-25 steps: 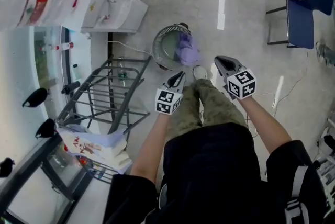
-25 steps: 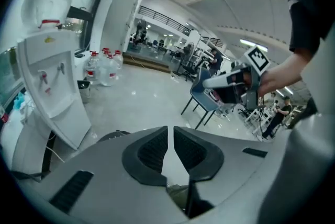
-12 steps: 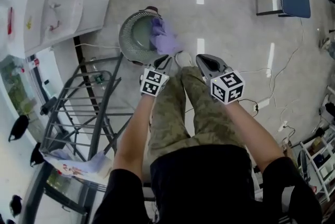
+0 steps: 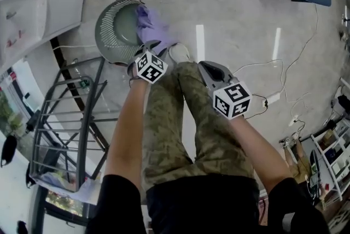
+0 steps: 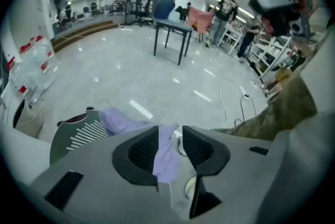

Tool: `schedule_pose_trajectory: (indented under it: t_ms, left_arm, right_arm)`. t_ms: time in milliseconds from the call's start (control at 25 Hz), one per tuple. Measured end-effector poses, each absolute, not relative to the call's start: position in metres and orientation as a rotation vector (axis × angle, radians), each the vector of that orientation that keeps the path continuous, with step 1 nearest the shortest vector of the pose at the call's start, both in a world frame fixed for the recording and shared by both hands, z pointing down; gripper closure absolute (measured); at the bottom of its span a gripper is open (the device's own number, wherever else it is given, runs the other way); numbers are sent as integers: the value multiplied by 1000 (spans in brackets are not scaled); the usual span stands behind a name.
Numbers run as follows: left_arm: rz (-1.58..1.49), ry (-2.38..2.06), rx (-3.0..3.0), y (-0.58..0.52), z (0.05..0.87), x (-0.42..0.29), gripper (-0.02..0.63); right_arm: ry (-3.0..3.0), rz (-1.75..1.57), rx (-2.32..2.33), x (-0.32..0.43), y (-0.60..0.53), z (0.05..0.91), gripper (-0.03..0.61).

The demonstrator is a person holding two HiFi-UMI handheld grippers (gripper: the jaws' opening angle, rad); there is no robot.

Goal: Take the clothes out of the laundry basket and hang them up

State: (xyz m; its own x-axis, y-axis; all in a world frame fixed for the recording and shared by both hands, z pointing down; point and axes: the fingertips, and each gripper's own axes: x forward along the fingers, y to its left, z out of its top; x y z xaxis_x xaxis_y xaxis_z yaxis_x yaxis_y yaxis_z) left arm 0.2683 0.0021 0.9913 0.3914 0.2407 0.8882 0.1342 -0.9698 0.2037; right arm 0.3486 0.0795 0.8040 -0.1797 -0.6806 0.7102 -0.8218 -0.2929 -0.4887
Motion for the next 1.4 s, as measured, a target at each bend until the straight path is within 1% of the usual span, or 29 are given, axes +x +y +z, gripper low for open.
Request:
schedule_pose_trajectory:
  t_ms: [160, 440, 480, 520, 640, 680, 720, 760, 920, 1000, 1200, 1400]
  left_arm:
    - [1749, 421, 2544, 12, 1028, 265, 470]
    - [1840, 508, 2549, 4, 1061, 260, 463]
    - [1860, 527, 2557, 3, 1064, 260, 486]
    - [1877, 553, 2567, 1, 1066, 260, 526]
    - [1917, 625, 2563, 1, 1070, 261, 542]
    - [1932, 634, 2553, 0, 1071, 261, 555]
    - [1946, 633, 2542, -1, 1071, 262, 583]
    - [1956, 628, 2534, -3, 1069, 262, 590]
    - [2042, 648, 2558, -9, 1053, 254, 601]
    - [2033, 624, 2564, -9, 1041, 249, 601]
    - [1870, 367, 2669, -24, 993, 242, 603]
    - [1630, 108, 2766, -35, 925, 236, 604]
  right_arm:
    - [-1737, 1519, 1954, 347, 94, 823, 575]
    - [-1710, 1550, 2026, 350, 108, 838, 577]
    - [-1701, 1553, 2039, 352, 110, 840, 577]
    - [-1690, 1555, 2052, 354, 112, 841, 577]
    - [-1672, 1544, 2075, 361, 114, 842, 577]
    - [-1668, 1540, 2078, 363, 114, 842, 577]
    - [-1663, 1539, 2082, 365, 114, 842, 577]
    - [-1655, 1540, 2085, 367, 114, 841, 577]
    - [-1651, 1526, 2106, 377, 107, 832, 577]
    - [-1655, 1513, 2110, 380, 102, 827, 577]
    - [-1678, 1471, 2121, 385, 85, 814, 577]
    - [-1682, 1383, 2140, 392, 75, 806, 578]
